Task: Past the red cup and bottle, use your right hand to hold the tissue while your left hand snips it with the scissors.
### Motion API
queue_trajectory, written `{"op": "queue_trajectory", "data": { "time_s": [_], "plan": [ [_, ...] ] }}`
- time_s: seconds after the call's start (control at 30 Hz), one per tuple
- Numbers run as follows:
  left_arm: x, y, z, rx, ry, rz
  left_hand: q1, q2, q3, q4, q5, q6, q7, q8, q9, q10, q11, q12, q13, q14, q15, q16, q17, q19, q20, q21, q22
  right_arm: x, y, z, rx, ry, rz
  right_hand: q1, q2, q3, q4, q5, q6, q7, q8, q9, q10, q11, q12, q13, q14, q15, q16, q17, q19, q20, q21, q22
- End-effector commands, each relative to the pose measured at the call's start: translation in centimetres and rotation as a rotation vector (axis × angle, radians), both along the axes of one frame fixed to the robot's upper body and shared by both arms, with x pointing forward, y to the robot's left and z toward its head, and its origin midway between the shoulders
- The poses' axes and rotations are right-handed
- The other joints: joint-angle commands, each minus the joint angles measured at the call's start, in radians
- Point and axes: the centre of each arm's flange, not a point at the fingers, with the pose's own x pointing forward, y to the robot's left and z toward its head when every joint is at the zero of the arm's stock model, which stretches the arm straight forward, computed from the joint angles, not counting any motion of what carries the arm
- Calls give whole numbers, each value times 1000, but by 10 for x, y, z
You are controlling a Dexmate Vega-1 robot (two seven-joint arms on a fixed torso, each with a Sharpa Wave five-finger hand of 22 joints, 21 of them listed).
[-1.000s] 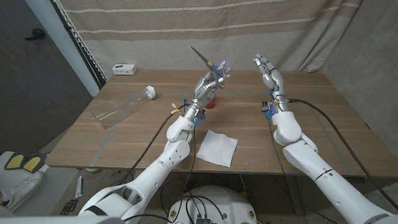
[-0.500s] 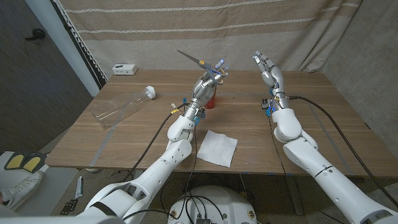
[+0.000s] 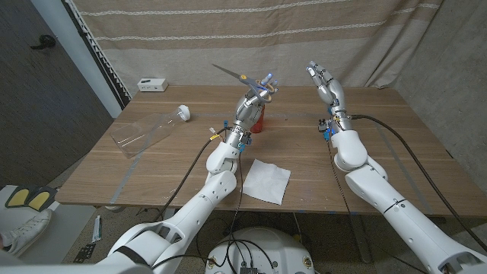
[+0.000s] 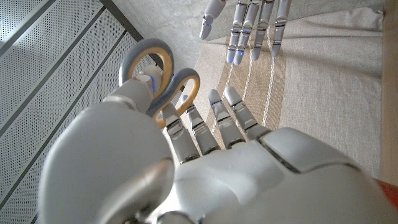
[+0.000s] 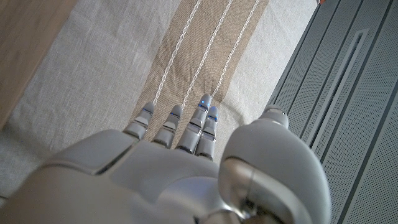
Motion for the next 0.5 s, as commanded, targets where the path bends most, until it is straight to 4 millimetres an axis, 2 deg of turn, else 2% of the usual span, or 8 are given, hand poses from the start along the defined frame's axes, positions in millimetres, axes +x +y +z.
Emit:
{"op": "queue_trajectory", "data": {
  "time_s": [0.03,0.23,0.33,0.37,0.4,0.5],
  "plan": [
    [3,2,1,-42,-3,6,-11,-32,-19,-3,14,16,-1,1,-2,13,0,2,2,11,-171,4,0,11,-65,-8,2,-1,4,4,-20,-5,-6,4,10,-3,-3,5,7,-3,1,0,13,-1,0,0,5,-140,7,0,3,7,3,3],
    [1,3,3,-61,-22,4,-19,-38,-30,-9,20,26,1,1,-3,16,0,1,2,10,-171,3,-2,13,-67,-12,2,-1,6,5,-31,-5,1,4,10,-3,-3,5,8,-3,1,0,14,-1,0,0,4,-140,7,0,3,9,2,3],
    [0,3,4,-67,-33,0,-12,-24,-32,-21,23,61,1,7,-4,28,-1,2,1,21,-176,6,-3,23,-85,-17,3,-1,8,5,-36,0,7,4,11,-2,-4,5,9,-3,1,0,15,-1,0,0,4,-140,7,0,3,10,2,3],
    [-1,3,5,-67,-38,-3,1,-12,-25,-29,18,76,1,8,-5,36,-1,2,-1,28,-176,8,-3,26,-88,-19,4,-1,8,5,-38,0,8,4,11,-2,-4,6,8,-4,0,0,15,-1,0,0,3,-140,7,0,2,10,2,3],
    [-1,2,5,-69,-42,-7,34,16,-5,-41,3,89,0,5,-5,46,-1,0,-4,35,-179,10,-4,27,-93,-20,6,-1,8,4,-37,1,9,4,11,-2,-4,6,8,-4,0,0,15,-1,0,0,4,-140,7,0,3,11,2,3],
    [-2,2,6,-75,-47,-7,40,20,0,-42,-4,91,0,3,-5,49,-1,-1,-5,39,-177,11,-4,28,-92,-20,6,-2,8,4,-40,1,9,4,11,-2,-4,6,9,-4,0,0,15,-1,0,0,2,-141,6,0,3,11,2,3]
  ]
}}
